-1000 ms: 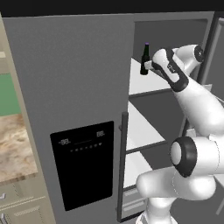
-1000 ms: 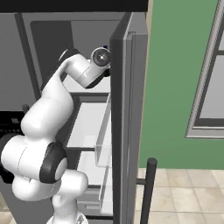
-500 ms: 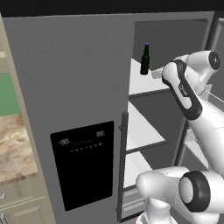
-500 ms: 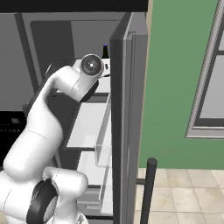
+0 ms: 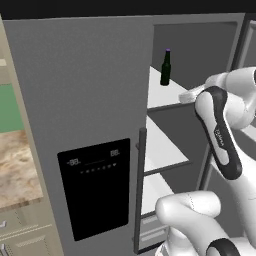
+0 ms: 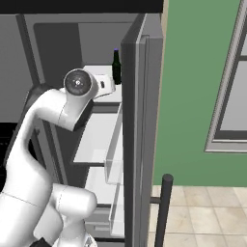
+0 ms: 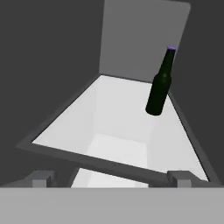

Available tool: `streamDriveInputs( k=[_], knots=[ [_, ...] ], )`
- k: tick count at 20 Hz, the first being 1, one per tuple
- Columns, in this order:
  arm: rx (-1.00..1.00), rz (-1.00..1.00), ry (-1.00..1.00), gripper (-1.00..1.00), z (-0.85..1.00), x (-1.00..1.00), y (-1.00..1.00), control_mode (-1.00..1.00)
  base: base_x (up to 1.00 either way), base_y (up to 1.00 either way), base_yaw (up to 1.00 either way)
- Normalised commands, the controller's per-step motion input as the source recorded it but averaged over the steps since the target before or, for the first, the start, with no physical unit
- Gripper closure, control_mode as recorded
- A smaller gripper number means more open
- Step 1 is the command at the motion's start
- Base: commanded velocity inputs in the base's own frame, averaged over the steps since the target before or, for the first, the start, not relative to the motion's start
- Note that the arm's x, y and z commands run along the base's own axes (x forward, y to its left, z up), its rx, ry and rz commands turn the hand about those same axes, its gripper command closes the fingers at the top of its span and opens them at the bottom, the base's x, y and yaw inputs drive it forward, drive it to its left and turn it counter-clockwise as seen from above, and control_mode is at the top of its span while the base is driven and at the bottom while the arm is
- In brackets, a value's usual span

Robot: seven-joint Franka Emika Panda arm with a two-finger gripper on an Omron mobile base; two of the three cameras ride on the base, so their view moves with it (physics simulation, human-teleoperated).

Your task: Place the beer and liquor on the top shelf of the fridge to keep them out of children's reach, and place the kiwi on lower shelves for easy access.

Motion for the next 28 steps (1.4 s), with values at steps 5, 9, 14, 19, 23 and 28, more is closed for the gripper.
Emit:
streamDriveInputs(
  k=[5,9,14,19,23,28],
  knots=[
    [0.00,-0.03,0.04,-1.00,0.00,-0.95,0.18,-1.00,0.00,0.00,0.00],
    [0.00,0.00,0.05,-1.00,0.00,-1.00,0.07,-1.00,0.00,0.00,0.00],
    [0.00,0.00,0.06,-1.00,0.05,-0.82,0.00,-1.00,0.00,0.00,0.00],
    [-0.01,0.00,0.10,-1.00,0.19,-0.39,0.03,-1.00,0.00,0.00,0.00],
    [-0.01,0.00,0.09,-1.00,0.38,-0.05,0.07,-1.00,0.00,0.00,0.00],
    [-0.01,0.00,0.10,-1.00,0.38,0.00,0.08,-1.00,0.00,0.00,0.00]
  ],
)
